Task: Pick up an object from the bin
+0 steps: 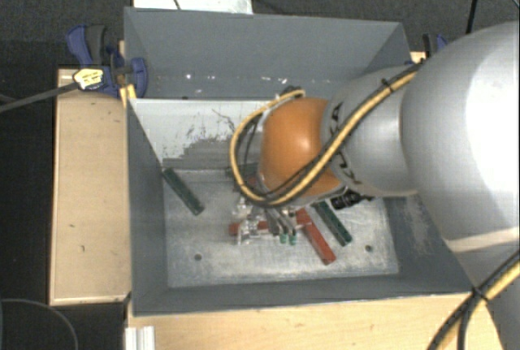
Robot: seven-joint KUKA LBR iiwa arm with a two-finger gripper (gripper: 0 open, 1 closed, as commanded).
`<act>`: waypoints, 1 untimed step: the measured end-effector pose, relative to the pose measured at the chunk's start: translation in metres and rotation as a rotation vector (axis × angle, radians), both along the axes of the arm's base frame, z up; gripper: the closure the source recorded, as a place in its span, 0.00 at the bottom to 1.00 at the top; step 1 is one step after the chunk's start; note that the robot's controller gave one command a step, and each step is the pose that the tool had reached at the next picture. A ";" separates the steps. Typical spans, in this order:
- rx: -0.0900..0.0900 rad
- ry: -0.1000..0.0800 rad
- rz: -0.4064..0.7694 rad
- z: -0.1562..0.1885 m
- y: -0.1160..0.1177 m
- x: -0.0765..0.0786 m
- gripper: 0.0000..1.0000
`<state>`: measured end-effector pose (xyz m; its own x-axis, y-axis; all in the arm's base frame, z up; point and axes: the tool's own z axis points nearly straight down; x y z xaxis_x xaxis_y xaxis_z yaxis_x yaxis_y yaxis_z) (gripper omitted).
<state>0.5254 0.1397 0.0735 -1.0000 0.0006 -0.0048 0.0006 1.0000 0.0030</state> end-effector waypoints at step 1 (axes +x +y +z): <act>0.000 0.000 -0.002 0.000 0.000 0.000 1.00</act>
Offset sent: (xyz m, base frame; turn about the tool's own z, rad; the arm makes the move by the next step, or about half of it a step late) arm 0.0001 0.0101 0.1476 0.0224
